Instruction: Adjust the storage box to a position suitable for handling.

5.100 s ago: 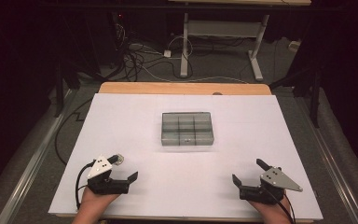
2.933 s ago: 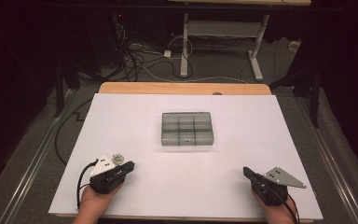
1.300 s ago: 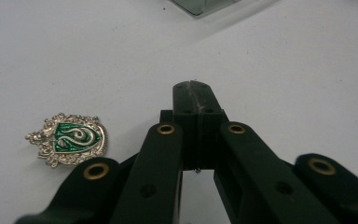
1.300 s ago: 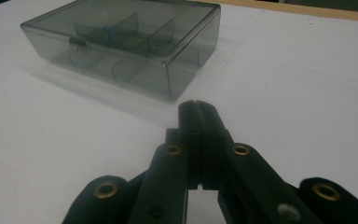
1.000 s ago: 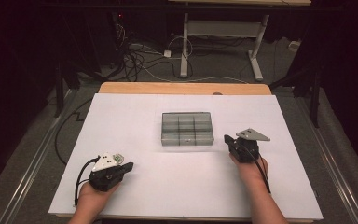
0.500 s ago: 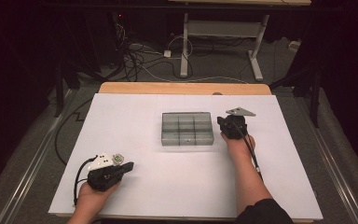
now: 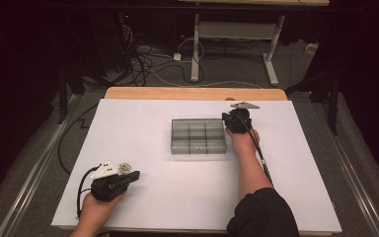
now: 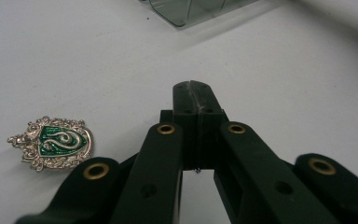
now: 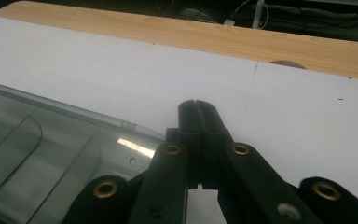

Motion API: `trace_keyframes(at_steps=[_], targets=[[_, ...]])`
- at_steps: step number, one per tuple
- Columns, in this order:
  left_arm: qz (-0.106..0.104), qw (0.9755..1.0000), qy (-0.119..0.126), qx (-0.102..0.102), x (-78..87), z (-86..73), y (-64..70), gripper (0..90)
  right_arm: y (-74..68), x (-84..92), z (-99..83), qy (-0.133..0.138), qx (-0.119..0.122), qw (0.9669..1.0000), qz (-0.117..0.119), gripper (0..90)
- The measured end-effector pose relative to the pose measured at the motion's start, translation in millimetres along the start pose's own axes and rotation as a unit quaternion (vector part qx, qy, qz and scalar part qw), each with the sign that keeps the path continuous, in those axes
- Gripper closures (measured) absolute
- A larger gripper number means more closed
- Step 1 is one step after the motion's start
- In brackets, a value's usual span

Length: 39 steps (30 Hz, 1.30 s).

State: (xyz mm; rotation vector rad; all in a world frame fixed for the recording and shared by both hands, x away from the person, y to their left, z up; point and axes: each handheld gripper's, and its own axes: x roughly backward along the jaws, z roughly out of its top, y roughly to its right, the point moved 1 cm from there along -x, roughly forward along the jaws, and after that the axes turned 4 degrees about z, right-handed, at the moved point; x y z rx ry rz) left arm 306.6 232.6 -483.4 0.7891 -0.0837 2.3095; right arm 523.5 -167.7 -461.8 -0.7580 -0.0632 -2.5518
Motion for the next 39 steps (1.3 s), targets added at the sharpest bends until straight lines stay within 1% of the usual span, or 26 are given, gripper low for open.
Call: trace_keyframes(at_steps=[3, 8, 9, 12, 14, 16, 18, 19, 21, 22, 23, 24, 25, 26, 27, 30, 32, 35, 39], targets=[[0.001, 1.0000, -0.001, 0.000, -0.2, -0.2, -0.8, 87.9, -0.7, -4.2, 2.7, -0.006, 0.009, 0.9999, -0.001, 90.0], [0.001, 1.0000, -0.002, -0.003, -1.0, -0.7, -1.6, 87.8, 1.2, -7.3, 4.3, -0.010, -0.001, 0.9999, 0.007, 90.0], [0.000, 1.0000, -0.001, -0.002, -1.1, -0.6, -1.9, 87.8, 1.3, -8.0, 3.7, -0.012, 0.000, 0.9999, 0.007, 90.0], [0.000, 1.0000, -0.001, 0.001, -1.8, -0.3, -2.5, 87.8, 1.7, -7.6, 3.1, -0.012, -0.008, 0.9999, 0.010, 90.0], [0.001, 1.0000, -0.001, 0.002, -2.2, -0.1, -2.8, 87.8, 0.1, -6.3, 3.0, -0.017, -0.008, 0.9998, 0.012, 90.0], [0.002, 1.0000, -0.001, 0.003, -2.3, 0.0, -2.8, 87.8, -3.7, -4.0, 2.3, -0.022, -0.001, 0.9997, 0.013, 90.0], [0.002, 1.0000, -0.002, 0.003, -2.3, 0.0, -2.6, 87.8, -9.6, -0.1, 0.0, -0.028, 0.005, 0.9995, 0.014, 90.0], [0.004, 1.0000, -0.002, 0.001, -2.1, 0.2, -1.8, 87.8, -12.8, 2.3, -1.2, -0.031, 0.009, 0.9994, 0.014, 90.0], [0.006, 1.0000, -0.002, -0.005, -1.0, 1.7, -0.5, 87.8, -20.7, 8.8, -6.7, -0.032, 0.018, 0.9991, 0.020, 90.0], [0.007, 1.0000, 0.000, -0.007, -0.2, 2.7, 0.0, 87.8, -25.0, 11.8, -9.9, -0.038, 0.022, 0.9988, 0.020, 90.0], [0.008, 0.9999, 0.002, -0.008, 0.6, 3.5, 0.1, 87.8, -29.3, 16.0, -14.1, -0.034, 0.025, 0.9989, 0.019, 90.0], [0.010, 0.9999, 0.003, -0.009, 1.3, 4.2, 0.2, 87.8, -32.8, 20.3, -17.8, -0.036, 0.023, 0.9988, 0.023, 90.0], [0.015, 0.9998, 0.003, -0.014, 1.7, 4.8, 0.9, 87.8, -36.2, 25.5, -21.5, -0.032, 0.022, 0.9989, 0.026, 90.0], [0.015, 0.9998, 0.003, -0.014, 1.7, 4.8, 0.9, 87.8, -40.3, 30.4, -25.1, -0.034, 0.026, 0.9987, 0.028, 90.0], [0.021, 0.9996, 0.005, -0.020, 2.1, 5.7, 1.9, 87.8, -44.4, 35.9, -28.8, -0.033, 0.031, 0.9985, 0.030, 90.0], [0.030, 0.9993, 0.008, -0.019, 2.0, 7.5, 0.9, 87.8, -57.5, 51.2, -39.8, -0.035, 0.048, 0.9975, 0.038, 90.0], [0.032, 0.9994, 0.010, -0.011, 0.4, 8.7, -1.5, 87.8, -66.8, 61.5, -47.0, -0.037, 0.062, 0.9965, 0.041, 90.0], [0.027, 0.9996, 0.011, 0.000, -3.5, 11.5, -3.8, 87.8, -79.0, 75.1, -59.1, -0.030, 0.065, 0.9961, 0.052, 90.0], [0.031, 0.9995, 0.009, -0.006, -11.8, 17.8, -1.6, 87.8, -92.8, 90.8, -75.3, -0.019, 0.060, 0.9956, 0.069, 90.0]])
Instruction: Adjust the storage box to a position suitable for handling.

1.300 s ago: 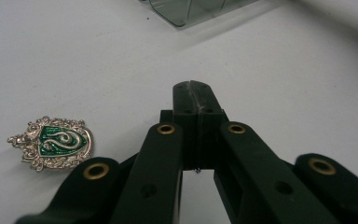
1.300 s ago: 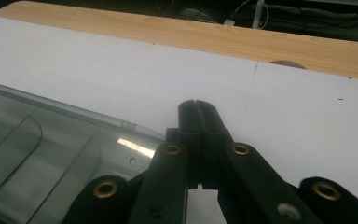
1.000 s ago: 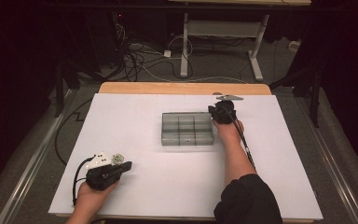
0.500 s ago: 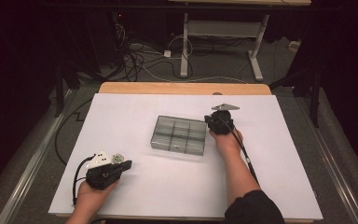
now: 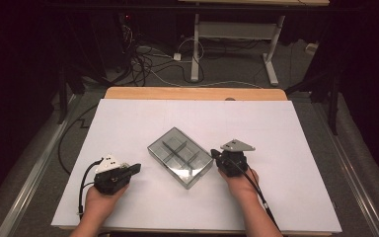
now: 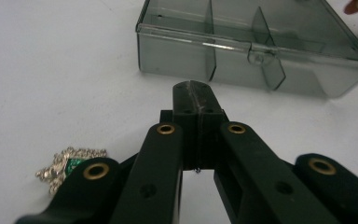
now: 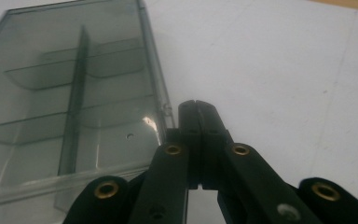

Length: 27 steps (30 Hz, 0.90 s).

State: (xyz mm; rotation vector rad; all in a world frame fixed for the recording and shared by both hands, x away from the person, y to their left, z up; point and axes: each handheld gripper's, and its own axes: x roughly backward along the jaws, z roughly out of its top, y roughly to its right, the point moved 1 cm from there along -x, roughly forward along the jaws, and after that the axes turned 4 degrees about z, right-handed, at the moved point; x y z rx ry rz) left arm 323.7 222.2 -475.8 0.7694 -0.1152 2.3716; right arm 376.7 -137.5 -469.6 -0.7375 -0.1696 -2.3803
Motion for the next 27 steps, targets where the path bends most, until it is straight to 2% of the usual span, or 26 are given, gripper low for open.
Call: trace_keyframes(at_steps=[5, 6, 7, 11, 12, 14, 18, 20, 21, 22, 25, 27], targets=[[-0.019, 0.9998, -0.001, 0.005, -3.3, 6.6, -1.1, 87.9, -7.9, 14.6, -11.5, 0.012, 0.009, 0.9999, 0.002, 90.0], [-0.011, 0.9999, 0.001, -0.003, -2.9, 12.0, -1.6, 87.9, -8.0, 19.4, -15.3, 0.013, 0.010, 0.9999, 0.002, 90.0], [-0.002, 1.0000, 0.000, -0.002, -3.8, 15.9, -3.7, 87.9, -7.9, 24.9, -19.6, 0.014, 0.007, 0.9999, 0.004, 90.0], [0.023, 0.9997, 0.002, 0.013, -12.4, 36.1, -18.6, 87.8, -6.6, 52.5, -40.0, 0.013, 0.017, 0.9998, 0.005, 90.0], [0.023, 0.9997, -0.001, 0.012, -16.1, 42.0, -21.6, 87.9, -5.2, 59.8, -45.5, 0.012, 0.017, 0.9998, 0.005, 90.0], [0.042, 0.9990, -0.011, 0.004, -26.0, 53.4, -24.2, 87.9, -2.8, 73.5, -57.1, 0.016, 0.011, 0.9998, 0.005, 90.0], [0.055, 0.9981, -0.020, 0.021, -47.1, 70.8, -32.6, 87.9, -3.2, 89.7, -73.0, 0.022, -0.002, 0.9996, 0.015, 90.0], [0.056, 0.9978, -0.027, 0.021, -52.7, 73.3, -34.1, 87.9, -3.9, 93.4, -73.0, 0.021, 0.006, 0.9996, 0.020, 90.0], [0.073, 0.9962, -0.046, 0.015, -62.3, 75.7, -35.4, 87.9, -4.0, 95.3, -73.2, 0.023, 0.004, 0.9995, 0.023, 90.0], [0.075, 0.9956, -0.054, 0.016, -66.1, 76.0, -35.9, 87.9, -3.5, 97.6, -74.3, 0.024, 0.005, 0.9993, 0.027, 90.0], [0.070, 0.9950, -0.066, 0.026, -73.5, 74.2, -38.2, 87.9, -4.2, 106.9, -83.0, 0.021, 0.004, 0.9993, 0.031, 90.0], [0.071, 0.9942, -0.079, 0.018, -77.1, 72.5, -38.1, 87.9, -3.9, 115.0, -87.1, 0.023, 0.000, 0.9992, 0.033, 90.0]])
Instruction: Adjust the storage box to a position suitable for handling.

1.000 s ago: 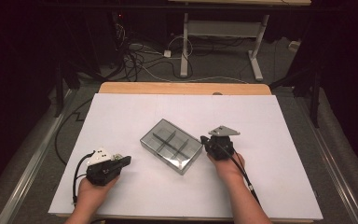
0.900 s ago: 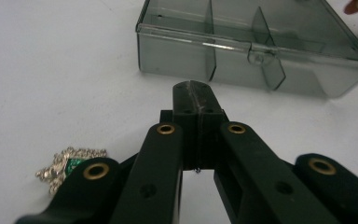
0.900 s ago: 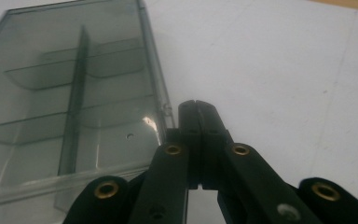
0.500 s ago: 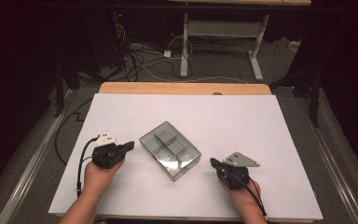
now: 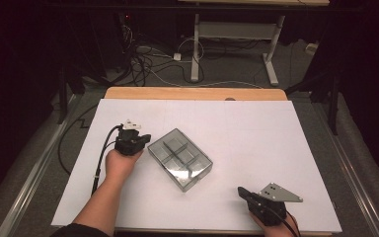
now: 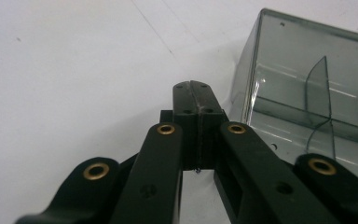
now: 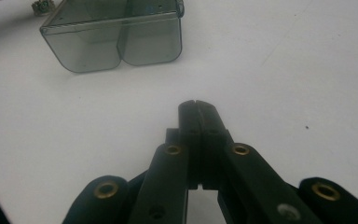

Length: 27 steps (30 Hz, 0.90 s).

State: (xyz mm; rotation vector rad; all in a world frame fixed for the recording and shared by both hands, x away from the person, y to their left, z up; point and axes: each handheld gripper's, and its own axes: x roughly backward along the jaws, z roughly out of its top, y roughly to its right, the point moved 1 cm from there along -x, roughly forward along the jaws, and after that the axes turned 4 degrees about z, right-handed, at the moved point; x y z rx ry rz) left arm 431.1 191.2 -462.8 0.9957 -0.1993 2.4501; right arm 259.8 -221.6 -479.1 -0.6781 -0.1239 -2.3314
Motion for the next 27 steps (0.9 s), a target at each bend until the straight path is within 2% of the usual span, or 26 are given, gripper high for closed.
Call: trace_keyframes(at_steps=[2, 5, 10, 13, 17, 21, 25, 27], targets=[[0.004, 0.9999, -0.005, -0.008, -1.5, -0.5, 0.6, 87.9, 0.5, 6.7, -1.7, 0.005, -0.001, 1.0000, -0.002, 90.0], [-0.005, 0.9998, -0.015, -0.010, -4.6, -2.4, 0.4, 87.9, 1.7, 8.2, -4.8, 0.002, -0.003, 1.0000, -0.007, 90.0], [-0.018, 0.9997, -0.002, -0.018, -2.5, -2.0, 8.9, 88.0, 3.0, 3.0, -7.3, -0.007, -0.010, 0.9999, -0.011, 90.0], [-0.027, 0.9991, -0.001, -0.034, 0.0, -3.7, 17.0, 88.0, 5.2, 2.5, -7.0, -0.008, -0.005, 0.9999, -0.011, 90.0], [-0.038, 0.9983, 0.003, -0.043, 5.0, -11.8, 28.7, 87.9, 7.3, 1.3, -7.2, -0.009, -0.011, 0.9998, -0.011, 90.0], [-0.052, 0.9976, 0.008, -0.045, 13.5, -22.4, 37.3, 88.0, 6.2, -0.9, -5.9, -0.008, -0.006, 0.9999, -0.008, 90.0], [-0.061, 0.9954, 0.014, -0.072, 23.5, -34.2, 49.2, 87.9, 4.4, -2.3, -4.3, -0.009, -0.001, 1.0000, -0.004, 90.0], [-0.068, 0.9948, 0.017, -0.074, 28.0, -40.2, 54.2, 87.9, 3.7, -3.0, -3.5, -0.009, 0.001, 1.0000, -0.003, 90.0]])
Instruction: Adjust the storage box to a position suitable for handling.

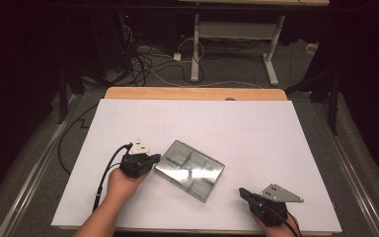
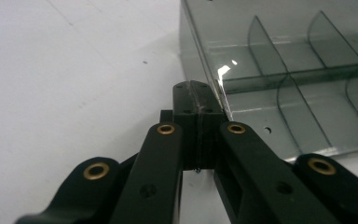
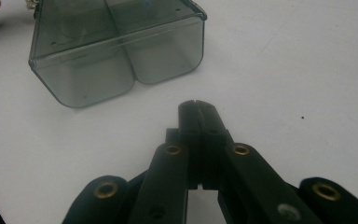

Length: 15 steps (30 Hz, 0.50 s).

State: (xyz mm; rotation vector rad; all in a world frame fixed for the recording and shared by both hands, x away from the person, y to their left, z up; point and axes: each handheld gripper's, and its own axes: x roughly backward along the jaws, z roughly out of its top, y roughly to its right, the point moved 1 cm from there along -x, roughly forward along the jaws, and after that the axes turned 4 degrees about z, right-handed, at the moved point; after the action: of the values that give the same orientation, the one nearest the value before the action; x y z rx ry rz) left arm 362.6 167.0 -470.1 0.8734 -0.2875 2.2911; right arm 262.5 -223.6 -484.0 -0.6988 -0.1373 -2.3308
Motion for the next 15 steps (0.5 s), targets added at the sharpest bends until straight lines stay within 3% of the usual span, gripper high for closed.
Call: trace_keyframes(at_steps=[3, 8, 15], targets=[[-0.007, 1.0000, 0.001, -0.001, 3.9, -5.1, 5.8, 87.9, 0.5, -0.1, 2.0, 0.003, -0.001, 1.0000, -0.001, 90.0], [-0.043, 0.9990, 0.006, 0.008, 15.5, -19.8, 28.9, 87.9, 3.9, 1.3, 4.6, 0.007, 0.001, 1.0000, -0.004, 90.0], [-0.090, 0.9958, 0.016, 0.001, 28.5, -32.0, 62.2, 87.8, 10.9, 3.5, 5.6, 0.008, -0.004, 0.9999, -0.015, 90.0]])
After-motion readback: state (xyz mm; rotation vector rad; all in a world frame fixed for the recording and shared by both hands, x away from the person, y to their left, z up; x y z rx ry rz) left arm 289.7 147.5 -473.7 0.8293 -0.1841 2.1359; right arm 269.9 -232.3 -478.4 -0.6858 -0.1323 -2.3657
